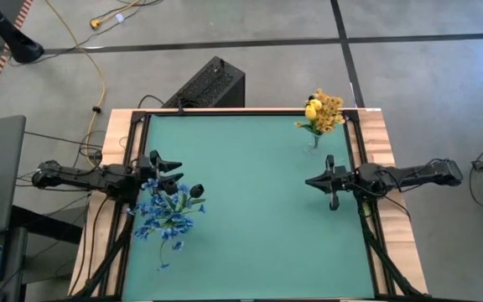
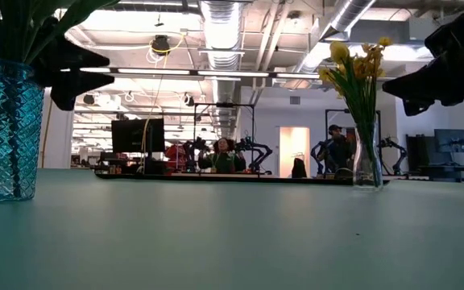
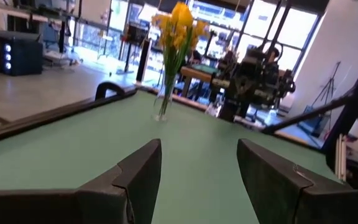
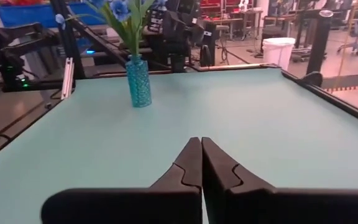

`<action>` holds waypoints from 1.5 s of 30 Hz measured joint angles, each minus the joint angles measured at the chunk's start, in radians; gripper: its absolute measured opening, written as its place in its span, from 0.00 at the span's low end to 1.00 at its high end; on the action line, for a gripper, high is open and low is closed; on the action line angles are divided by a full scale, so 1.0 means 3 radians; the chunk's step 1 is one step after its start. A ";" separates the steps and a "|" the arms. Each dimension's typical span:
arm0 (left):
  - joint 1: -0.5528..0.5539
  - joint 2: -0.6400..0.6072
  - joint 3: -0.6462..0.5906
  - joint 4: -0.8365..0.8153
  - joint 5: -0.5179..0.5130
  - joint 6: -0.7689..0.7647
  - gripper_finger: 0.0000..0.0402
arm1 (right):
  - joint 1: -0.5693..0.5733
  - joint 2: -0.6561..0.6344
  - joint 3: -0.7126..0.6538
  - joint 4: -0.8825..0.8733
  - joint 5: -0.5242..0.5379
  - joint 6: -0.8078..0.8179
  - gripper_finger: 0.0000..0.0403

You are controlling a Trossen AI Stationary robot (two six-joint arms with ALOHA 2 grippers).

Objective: Sort flowers into vase by color
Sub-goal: Return to Home Position

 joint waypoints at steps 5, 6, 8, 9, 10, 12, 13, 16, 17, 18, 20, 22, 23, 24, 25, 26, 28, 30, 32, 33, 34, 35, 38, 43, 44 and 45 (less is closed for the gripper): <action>0.0000 0.0002 -0.0003 -0.0199 -0.0001 -0.0101 0.50 | -0.0090 0.0001 -0.0001 -0.0022 -0.0044 -0.0020 0.06; 0.0000 0.0006 -0.0003 -0.0192 0.0000 -0.0130 0.50 | -0.0106 0.0001 -0.0001 -0.0023 -0.0044 -0.0049 0.08; 0.0000 0.0007 -0.0003 -0.0191 0.0000 -0.0171 0.50 | -0.0130 0.0000 -0.0001 -0.0025 -0.0043 -0.0053 0.11; 0.0000 0.0006 -0.0003 -0.0191 0.0004 -0.0192 0.50 | -0.0135 0.0001 -0.0001 -0.0026 -0.0044 -0.0053 0.12; 0.0000 0.0006 -0.0004 -0.0191 0.0020 -0.0201 0.50 | -0.0137 0.0001 -0.0001 -0.0027 -0.0044 -0.0053 0.14; 0.0000 0.0006 -0.0005 -0.0191 0.0067 -0.0155 0.50 | -0.0136 0.0000 -0.0003 -0.0029 -0.0044 -0.0054 0.15; 0.0000 0.0008 -0.0005 -0.0192 0.0066 -0.0123 0.50 | -0.0135 0.0001 -0.0003 -0.0030 -0.0044 -0.0055 0.15; -0.0001 0.0006 -0.0005 -0.0191 0.0065 -0.0062 0.50 | -0.0135 0.0000 -0.0004 -0.0034 -0.0044 -0.0062 0.15; 0.0000 0.0007 -0.0005 -0.0191 0.0065 -0.0050 0.50 | -0.0135 0.0000 -0.0004 -0.0034 -0.0044 -0.0062 0.16; -0.0001 0.0006 -0.0005 -0.0191 0.0065 -0.0048 0.50 | -0.0135 0.0000 -0.0004 -0.0034 -0.0044 -0.0062 0.16; -0.0001 0.0006 -0.0006 -0.0191 0.0066 -0.0052 0.50 | -0.0135 0.0000 -0.0004 -0.0035 -0.0044 -0.0062 0.16; -0.0001 0.0007 -0.0006 -0.0191 0.0066 -0.0049 0.50 | -0.0135 0.0001 -0.0004 -0.0035 -0.0044 -0.0062 0.16; -0.0001 0.0006 -0.0006 -0.0191 0.0066 -0.0045 0.50 | -0.0135 0.0000 -0.0005 -0.0035 -0.0044 -0.0062 0.16; -0.0001 0.0007 -0.0006 -0.0191 0.0066 -0.0044 0.50 | -0.0135 0.0001 -0.0005 -0.0036 -0.0044 -0.0062 0.16; 0.0000 0.0006 -0.0007 -0.0191 0.0066 -0.0045 0.50 | -0.0135 0.0000 -0.0005 -0.0036 -0.0044 -0.0062 0.16; -0.0001 0.0007 -0.0008 -0.0191 0.0066 -0.0048 0.50 | -0.0135 0.0000 -0.0005 -0.0036 -0.0044 -0.0062 0.16; -0.0001 0.0006 -0.0008 -0.0191 0.0066 -0.0048 0.50 | -0.0135 0.0000 -0.0005 -0.0037 -0.0044 -0.0062 0.16; -0.0001 0.0006 -0.0008 -0.0191 0.0066 -0.0048 0.50 | -0.0135 0.0000 -0.0005 -0.0038 -0.0044 -0.0062 0.16; -0.0001 0.0006 -0.0008 -0.0191 0.0066 -0.0048 0.50 | -0.0135 0.0000 -0.0005 -0.0038 -0.0044 -0.0061 0.16; -0.0001 0.0006 -0.0008 -0.0191 0.0066 -0.0048 0.50 | -0.0135 0.0000 -0.0005 -0.0038 -0.0044 -0.0061 0.16; -0.0001 0.0006 -0.0008 -0.0191 0.0066 -0.0048 0.50 | -0.0135 0.0000 -0.0005 -0.0038 -0.0044 -0.0061 0.16; -0.0001 0.0006 -0.0008 -0.0191 0.0066 -0.0048 0.50 | -0.0135 0.0000 -0.0007 -0.0038 -0.0044 -0.0061 0.16; -0.0001 0.0006 -0.0008 -0.0191 0.0066 -0.0048 0.50 | -0.0135 0.0000 -0.0007 -0.0039 -0.0044 -0.0061 0.16; -0.0001 0.0006 -0.0008 -0.0191 0.0066 -0.0049 0.50 | -0.0135 0.0000 -0.0007 -0.0039 -0.0044 -0.0061 0.16; 0.0000 0.0006 -0.0008 -0.0191 0.0067 -0.0048 0.50 | -0.0135 0.0000 -0.0008 -0.0039 -0.0044 -0.0061 0.16; -0.0001 0.0007 -0.0008 -0.0191 0.0066 -0.0049 0.50 | -0.0135 0.0001 -0.0008 -0.0039 -0.0044 -0.0061 0.16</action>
